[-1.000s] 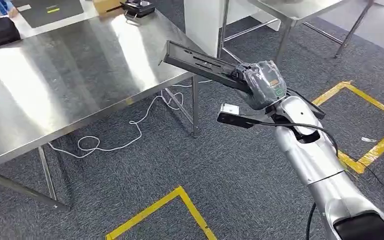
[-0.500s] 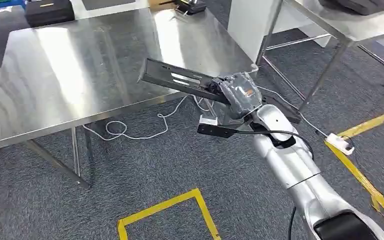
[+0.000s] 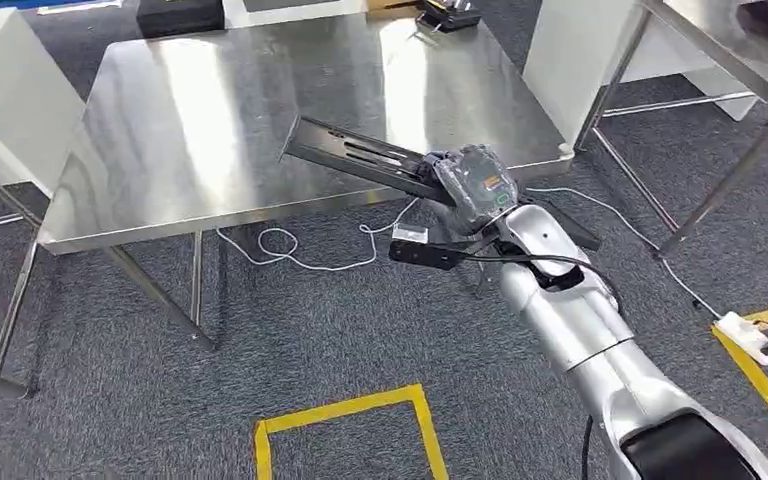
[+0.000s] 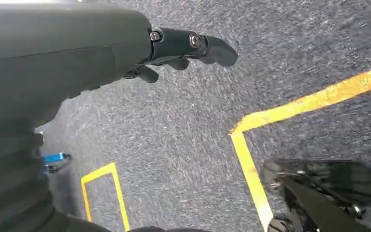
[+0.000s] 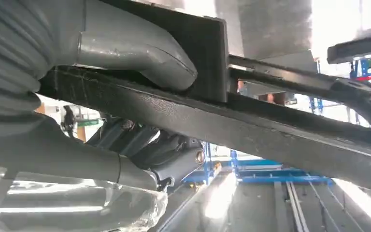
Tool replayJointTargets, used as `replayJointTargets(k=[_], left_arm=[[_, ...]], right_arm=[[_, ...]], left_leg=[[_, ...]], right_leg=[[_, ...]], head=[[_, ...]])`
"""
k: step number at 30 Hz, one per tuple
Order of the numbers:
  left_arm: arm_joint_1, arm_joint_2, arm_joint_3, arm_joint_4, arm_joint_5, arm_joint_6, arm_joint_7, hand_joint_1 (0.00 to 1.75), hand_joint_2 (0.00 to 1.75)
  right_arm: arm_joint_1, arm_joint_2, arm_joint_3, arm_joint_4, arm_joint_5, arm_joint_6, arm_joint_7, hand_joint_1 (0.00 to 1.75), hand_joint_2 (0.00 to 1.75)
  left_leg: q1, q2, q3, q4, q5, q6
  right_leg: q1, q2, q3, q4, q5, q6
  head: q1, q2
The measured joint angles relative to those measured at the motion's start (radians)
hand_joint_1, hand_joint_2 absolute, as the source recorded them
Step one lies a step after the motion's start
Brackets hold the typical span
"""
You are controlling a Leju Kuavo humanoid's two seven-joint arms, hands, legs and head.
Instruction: Take the parts from the cabinet and place them on the table.
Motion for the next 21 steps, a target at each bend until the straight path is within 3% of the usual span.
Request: replayJointTargets(k=[1,2,3,4,5,6,7,9,10,11,12,13,15,16,17,19,20,21], left_arm=[[-0.001,0.0,0.0,0.0,-0.001,0.001,0.003,0.0,1.75],[-0.001,0.0,0.0,0.0,-0.003,0.004,0.005,0.0,1.75],[-0.001,0.0,0.0,0.0,-0.008,0.006,0.006,0.0,1.75],[-0.002,0.001,0.0,0.0,-0.009,0.008,0.006,0.0,1.75],[-0.004,0.001,0.0,0.0,-0.01,0.01,0.008,0.0,1.75],[-0.011,0.001,0.0,0.0,-0.011,0.014,0.008,0.0,1.75],[-0.014,0.001,0.0,0.0,-0.012,0.016,0.009,0.0,1.75],[-0.015,0.001,0.0,0.0,-0.014,0.017,0.011,0.0,1.75],[-0.015,0.001,0.0,0.0,-0.019,0.019,0.013,0.0,1.75],[-0.016,-0.001,0.0,0.0,-0.019,0.023,0.013,0.0,1.75],[-0.018,-0.002,0.0,0.0,-0.022,0.026,0.014,0.0,1.75],[-0.022,-0.002,0.0,0.0,-0.024,0.028,0.015,0.0,1.75],[-0.028,-0.002,0.0,0.0,-0.028,0.029,0.015,0.0,1.75],[-0.028,-0.002,0.0,0.0,-0.028,0.029,0.009,0.0,1.75],[-0.028,-0.002,0.0,0.0,-0.028,0.027,0.001,0.0,1.75],[-0.028,-0.004,0.001,0.0,-0.027,0.027,-0.008,0.0,1.75],[-0.028,-0.004,0.001,0.0,-0.028,0.027,-0.012,0.0,1.75],[-0.028,-0.003,0.001,0.0,-0.028,0.027,-0.015,0.0,1.75]], right_arm=[[0.0,-0.003,0.0,0.011,0.013,-0.001,0.009,1.75,1.75],[-0.001,-0.006,-0.001,0.019,0.02,-0.001,0.011,1.75,1.75],[-0.003,-0.008,-0.002,0.024,0.022,-0.001,0.011,1.75,1.75],[-0.007,-0.01,-0.004,0.029,0.025,-0.002,0.011,1.75,1.75],[-0.012,-0.011,-0.006,0.034,0.03,-0.003,0.011,1.75,1.75],[-0.019,-0.014,-0.009,0.04,0.036,-0.004,0.012,1.75,1.75],[-0.027,-0.02,-0.011,0.047,0.04,-0.004,0.014,1.75,1.75],[-0.038,-0.023,-0.011,0.057,0.046,-0.002,0.015,1.75,1.75],[-0.045,-0.024,-0.014,0.063,0.053,0.001,0.015,1.75,1.75],[-0.052,-0.031,-0.018,0.069,0.058,0.004,0.015,1.75,1.75],[-0.061,-0.034,-0.019,0.074,0.061,0.006,0.014,1.75,1.75],[-0.072,-0.041,-0.02,0.085,0.062,0.013,0.005,1.75,1.75],[-0.085,-0.053,-0.019,0.112,0.061,0.023,-0.017,1.75,1.75],[-0.089,-0.056,-0.019,0.122,0.057,0.028,-0.031,1.75,1.75],[-0.098,-0.057,-0.017,0.133,0.053,0.036,-0.045,1.75,1.75],[-0.121,-0.058,-0.013,0.149,0.051,0.044,-0.063,1.75,1.75],[-0.134,-0.058,-0.009,0.157,0.051,0.045,-0.068,1.75,1.75],[-0.146,-0.054,-0.002,0.168,0.051,0.049,-0.069,1.75,1.75]], left_leg=[[0.002,0.0,-0.01,0.015,0.007,-0.001],[0.004,0.001,0.005,-0.017,0.033,-0.002],[0.004,0.006,0.04,-0.086,0.07,-0.001],[0.003,0.021,0.089,-0.175,0.111,0.002],[0.001,0.06,0.14,-0.26,0.141,0.009],[-0.013,0.084,0.152,-0.283,0.127,0.013],[-0.013,0.063,0.148,-0.283,0.127,0.019],[-0.018,0.047,0.146,-0.283,0.127,0.027],[-0.018,0.041,0.151,-0.29,0.13,0.034],[-0.008,0.035,0.161,-0.301,0.137,0.043],[-0.009,0.029,0.162,-0.301,0.137,0.052],[-0.009,0.022,0.162,-0.301,0.135,0.057],[-0.009,0.003,0.163,-0.301,0.133,0.06],[-0.009,-0.006,0.164,-0.301,0.133,0.06],[-0.009,-0.014,0.165,-0.3,0.132,0.059],[-0.009,-0.026,0.169,-0.299,0.129,0.054],[-0.009,-0.03,0.17,-0.298,0.126,0.05],[-0.016,-0.032,0.168,-0.295,0.122,0.044]], right_leg=[[0.001,-0.012,0.002,0.0,-0.001,0.001],[0.0,-0.022,0.003,0.0,-0.003,0.0],[0.0,-0.03,0.006,0.0,-0.006,0.001],[0.0,-0.037,0.009,0.0,-0.008,0.005],[0.002,-0.043,0.014,0.0,-0.011,0.01],[0.016,-0.051,0.014,0.002,-0.016,0.018],[0.014,-0.058,0.016,0.0,-0.017,0.021],[0.015,-0.072,0.022,-0.007,-0.018,0.03],[0.02,-0.078,0.028,-0.01,-0.019,0.039],[0.016,-0.054,0.014,0.008,-0.031,0.043],[0.015,-0.014,-0.001,0.051,-0.051,0.037],[0.014,0.008,-0.043,0.131,-0.084,0.028],[0.012,0.016,-0.128,0.281,-0.131,0.024],[0.012,0.018,-0.152,0.311,-0.131,0.029],[0.013,0.019,-0.151,0.291,-0.112,0.038],[0.01,0.019,-0.085,0.124,-0.026,0.06],[0.007,0.019,-0.047,0.035,0.01,0.065],[0.008,0.021,-0.032,0.001,0.02,0.06]], head=[[0.001,0.0],[0.001,0.0],[0.0,0.0],[0.0,0.0],[-0.001,0.0],[-0.001,0.0],[0.005,0.0],[0.005,0.0],[0.003,0.0],[0.005,0.0],[0.006,0.0],[0.009,0.0],[0.011,0.0],[0.013,0.0],[0.012,0.0],[0.013,0.0],[0.015,0.0],[0.015,0.0]])
